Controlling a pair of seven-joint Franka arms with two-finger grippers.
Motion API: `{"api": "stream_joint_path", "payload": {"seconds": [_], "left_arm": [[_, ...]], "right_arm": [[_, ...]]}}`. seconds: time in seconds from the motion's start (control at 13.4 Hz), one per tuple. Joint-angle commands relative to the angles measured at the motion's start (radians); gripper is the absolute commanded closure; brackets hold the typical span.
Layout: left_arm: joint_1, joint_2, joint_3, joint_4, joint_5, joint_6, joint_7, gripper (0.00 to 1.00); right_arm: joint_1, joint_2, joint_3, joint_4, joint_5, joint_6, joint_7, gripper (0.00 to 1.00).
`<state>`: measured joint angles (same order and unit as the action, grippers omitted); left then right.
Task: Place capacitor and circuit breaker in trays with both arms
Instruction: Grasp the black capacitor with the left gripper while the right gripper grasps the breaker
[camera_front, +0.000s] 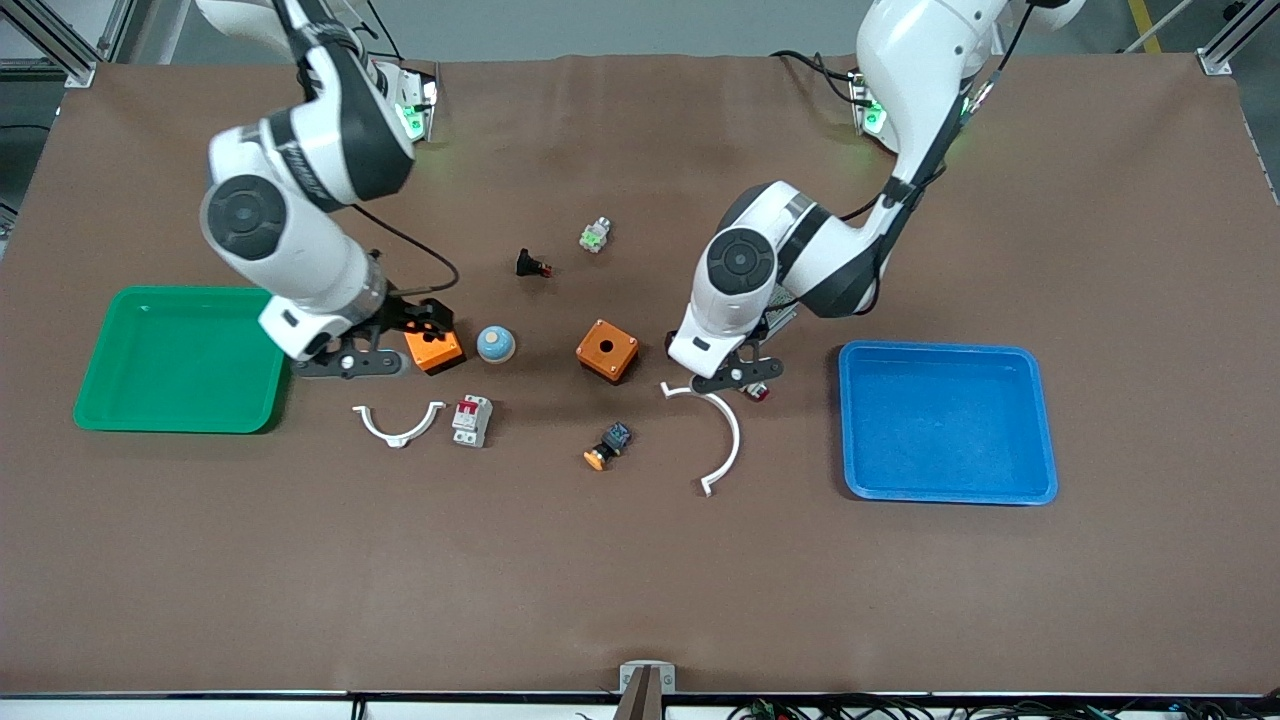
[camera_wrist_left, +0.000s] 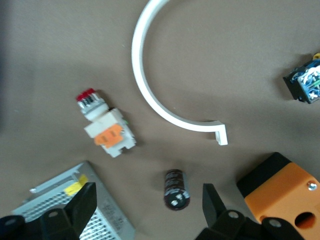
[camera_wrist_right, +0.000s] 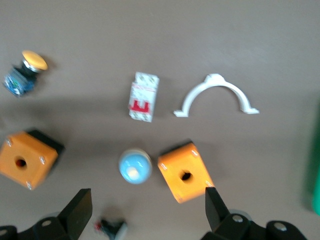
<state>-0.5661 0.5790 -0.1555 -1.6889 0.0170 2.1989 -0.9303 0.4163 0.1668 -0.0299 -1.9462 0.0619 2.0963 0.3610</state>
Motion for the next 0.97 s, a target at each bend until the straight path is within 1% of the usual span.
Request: {"api": "stream_joint_path", "payload": {"seconds": [0.0,0.15,0.22,0.37,0.52,0.67,0.75,0.9], "left_arm": [[-0.035,0.044,0.005,0.006,-0.005,0.056,-0.06,0.11],[-0.044,0.07,0.005,0.006,-0.005,0.073,-0.062,0.19],[-0.049,0.074,0.005,0.006,-0.005,0.079,-0.062,0.23],[-0.049,0.094,0.005,0.005,-0.005,0.079,-0.062,0.31],[-0.061,0.108,0.005,0.006,-0.008,0.081,-0.064,0.38],[-0.063,0.113,0.004,0.006,-0.009,0.085,-0.064,0.42],[-0.063,0.114,0.004,0.006,-0.011,0.085,-0.064,0.46],[-0.069,0.122,0.004,0.006,-0.012,0.085,-0.064,0.6]], "right_arm": [[0.022,0.025,-0.005,-0.04,0.012,0.094,0.044,0.0],[0.035,0.06,-0.007,-0.01,0.035,0.116,0.042,0.0],[0.033,0.08,-0.007,0.015,0.036,0.104,0.042,0.0],[0.036,0.083,-0.007,0.052,0.035,0.074,0.038,0.0],[0.039,0.085,-0.008,0.105,0.033,-0.026,0.027,0.0],[0.024,0.092,-0.01,0.212,0.024,-0.071,-0.013,0.0],[0.018,0.146,-0.012,0.23,0.021,-0.084,-0.016,0.0],[0.01,0.242,-0.012,0.289,0.036,-0.084,0.002,0.0]]}}
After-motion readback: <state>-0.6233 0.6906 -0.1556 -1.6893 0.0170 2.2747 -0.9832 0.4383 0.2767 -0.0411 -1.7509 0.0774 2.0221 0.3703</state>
